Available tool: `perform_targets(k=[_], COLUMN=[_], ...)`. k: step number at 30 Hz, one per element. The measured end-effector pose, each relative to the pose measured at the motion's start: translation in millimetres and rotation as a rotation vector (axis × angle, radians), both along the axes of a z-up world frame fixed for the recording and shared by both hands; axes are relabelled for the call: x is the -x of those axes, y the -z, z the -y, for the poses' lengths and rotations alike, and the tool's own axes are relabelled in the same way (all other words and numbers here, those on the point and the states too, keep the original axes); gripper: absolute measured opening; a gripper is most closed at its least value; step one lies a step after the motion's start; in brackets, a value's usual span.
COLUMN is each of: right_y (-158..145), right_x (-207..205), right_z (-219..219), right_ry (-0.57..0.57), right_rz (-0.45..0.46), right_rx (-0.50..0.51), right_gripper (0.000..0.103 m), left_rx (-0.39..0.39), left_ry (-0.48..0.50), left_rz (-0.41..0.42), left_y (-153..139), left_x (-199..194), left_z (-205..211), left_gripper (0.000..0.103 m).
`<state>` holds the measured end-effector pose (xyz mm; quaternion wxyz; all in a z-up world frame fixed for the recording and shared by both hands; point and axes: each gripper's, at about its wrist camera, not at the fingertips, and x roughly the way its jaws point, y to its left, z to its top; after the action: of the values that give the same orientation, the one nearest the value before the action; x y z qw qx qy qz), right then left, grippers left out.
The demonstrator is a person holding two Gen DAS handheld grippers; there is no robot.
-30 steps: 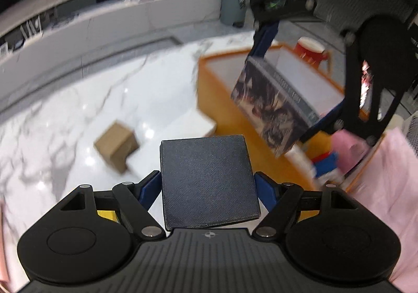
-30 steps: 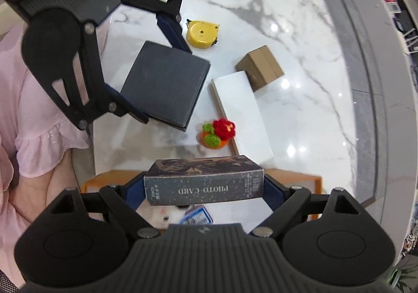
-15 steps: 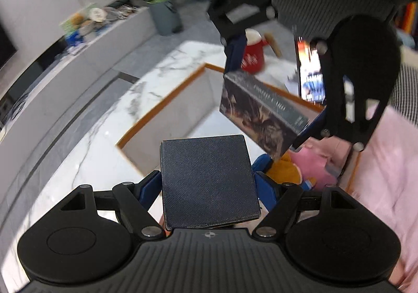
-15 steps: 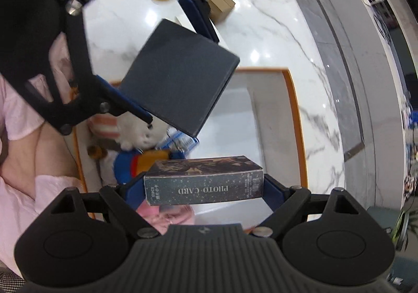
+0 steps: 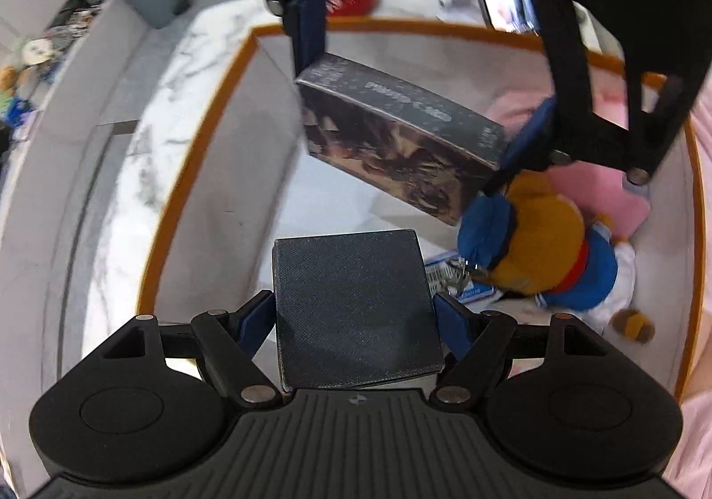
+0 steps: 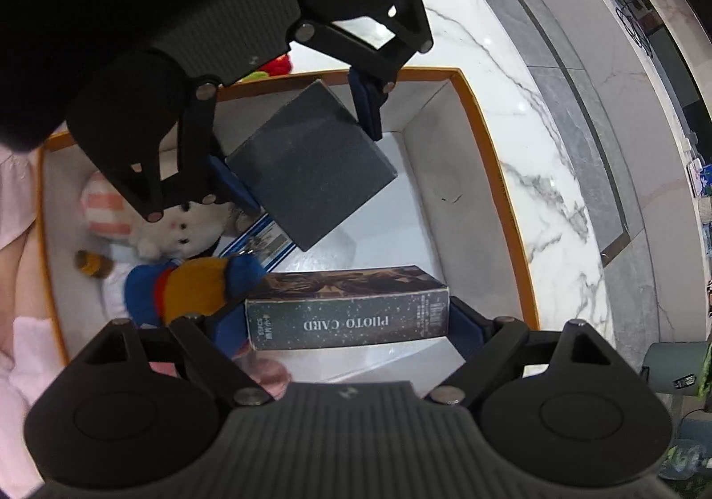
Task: Organize objects
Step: 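Lift both boxes and carry them over the shoebox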
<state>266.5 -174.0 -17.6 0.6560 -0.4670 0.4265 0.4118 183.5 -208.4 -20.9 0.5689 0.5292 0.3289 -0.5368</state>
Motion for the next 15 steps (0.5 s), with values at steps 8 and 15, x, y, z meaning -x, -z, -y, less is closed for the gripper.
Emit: perform_targets(k=[8,15], right_y=[23.6,36.5], right_x=[-24.3,-34.2], right_z=[-2.2,-2.0], right_ry=[0.038,0.064], right_rz=[-0.026,-0.08], right_rx=[-0.059,-0.092], right_gripper=[0.089,0.089], left_rx=[-0.107,-0.153], left_ry=[0.109,0.112], left_rz=[-0.05,-0.167], left_y=[30.5,48.8], left_x=[-20.6,-38.4], left_z=[10.7,12.5], left_gripper=[0.089,0.089])
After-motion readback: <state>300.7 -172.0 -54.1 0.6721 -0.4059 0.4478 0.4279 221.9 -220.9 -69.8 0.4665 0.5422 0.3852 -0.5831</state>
